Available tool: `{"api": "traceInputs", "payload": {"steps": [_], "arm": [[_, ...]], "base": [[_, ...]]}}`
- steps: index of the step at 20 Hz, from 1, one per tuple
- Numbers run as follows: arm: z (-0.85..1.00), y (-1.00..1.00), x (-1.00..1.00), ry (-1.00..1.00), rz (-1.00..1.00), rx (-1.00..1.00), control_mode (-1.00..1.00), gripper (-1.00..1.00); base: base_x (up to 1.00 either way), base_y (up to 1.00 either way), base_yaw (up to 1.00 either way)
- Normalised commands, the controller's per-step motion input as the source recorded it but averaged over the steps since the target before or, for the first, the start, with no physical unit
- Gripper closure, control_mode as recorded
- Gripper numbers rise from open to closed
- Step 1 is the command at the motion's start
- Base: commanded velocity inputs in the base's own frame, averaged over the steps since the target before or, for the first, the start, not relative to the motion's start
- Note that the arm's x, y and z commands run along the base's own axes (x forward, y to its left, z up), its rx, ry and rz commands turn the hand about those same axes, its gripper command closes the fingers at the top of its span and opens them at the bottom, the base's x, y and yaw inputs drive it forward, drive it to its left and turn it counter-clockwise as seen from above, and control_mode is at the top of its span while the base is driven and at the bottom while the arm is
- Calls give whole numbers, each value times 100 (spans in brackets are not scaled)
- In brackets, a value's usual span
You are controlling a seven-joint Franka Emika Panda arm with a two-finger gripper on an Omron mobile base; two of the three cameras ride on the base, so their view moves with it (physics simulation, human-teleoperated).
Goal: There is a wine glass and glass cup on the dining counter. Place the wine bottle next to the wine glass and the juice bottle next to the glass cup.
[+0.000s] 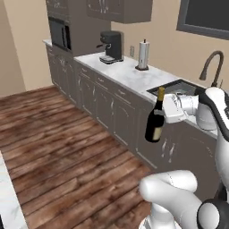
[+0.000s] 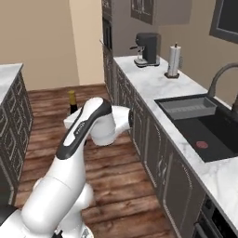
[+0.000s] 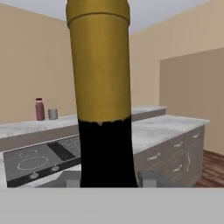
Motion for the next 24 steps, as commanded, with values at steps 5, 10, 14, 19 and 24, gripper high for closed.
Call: {"api": "traceInputs", "payload": {"steps": [5,10,14,19,24], "arm": [[0,0,0,0,0,0,100,100],[0,0,0,0,0,0,100,100],[0,0,0,0,0,0,100,100],[0,0,0,0,0,0,100,100],[0,0,0,0,0,0,100,100]], "base": [[91,11,13],[94,5,11],[94,8,12],[94,6,10],[94,5,10]]}}
